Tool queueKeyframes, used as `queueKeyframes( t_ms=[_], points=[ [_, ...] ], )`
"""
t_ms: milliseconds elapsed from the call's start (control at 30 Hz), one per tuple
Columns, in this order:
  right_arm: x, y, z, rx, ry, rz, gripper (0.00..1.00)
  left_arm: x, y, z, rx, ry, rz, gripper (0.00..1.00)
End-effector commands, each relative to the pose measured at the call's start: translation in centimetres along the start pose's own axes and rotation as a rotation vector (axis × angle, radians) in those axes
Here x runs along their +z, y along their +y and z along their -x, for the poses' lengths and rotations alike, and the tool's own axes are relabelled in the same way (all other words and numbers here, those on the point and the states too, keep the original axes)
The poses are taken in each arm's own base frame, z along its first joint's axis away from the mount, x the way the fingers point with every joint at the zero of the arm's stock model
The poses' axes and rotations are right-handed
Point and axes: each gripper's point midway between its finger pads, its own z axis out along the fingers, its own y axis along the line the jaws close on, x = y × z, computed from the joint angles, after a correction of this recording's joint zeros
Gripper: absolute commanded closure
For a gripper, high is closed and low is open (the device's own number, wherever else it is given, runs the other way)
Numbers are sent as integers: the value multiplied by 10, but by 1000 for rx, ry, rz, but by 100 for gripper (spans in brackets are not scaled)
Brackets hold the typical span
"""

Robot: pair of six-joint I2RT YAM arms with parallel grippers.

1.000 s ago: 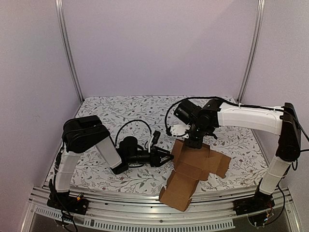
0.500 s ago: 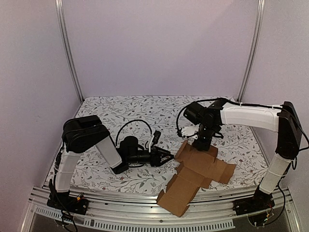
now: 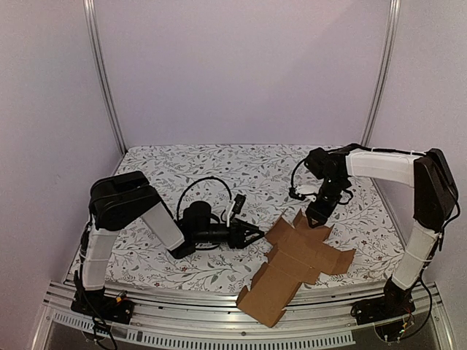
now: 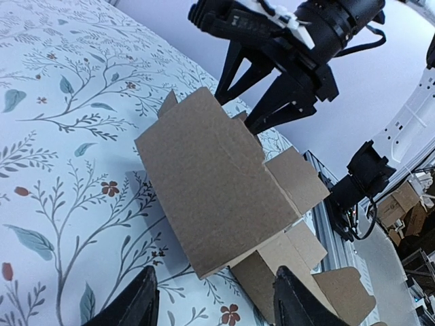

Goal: Fold the paper box

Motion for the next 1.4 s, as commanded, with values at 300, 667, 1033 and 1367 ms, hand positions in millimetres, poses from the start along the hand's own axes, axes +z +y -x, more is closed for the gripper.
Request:
queueKeyframes(
  t_ms=[300,667,1033,1367],
  points=[
    [17,-32,-41,238,50,155,44,-8,-6,26,-60,152,243,41],
    [7,-36,-39,284,-8,155,42,3,-21,68,131,552,709,37],
    [0,-41,-34,287,-69,112,41,32,-25,33,258,750,789,44],
    [-1,-42,-34,279,-74,105,40,42,-15,27,268,765,803,91]
  ],
)
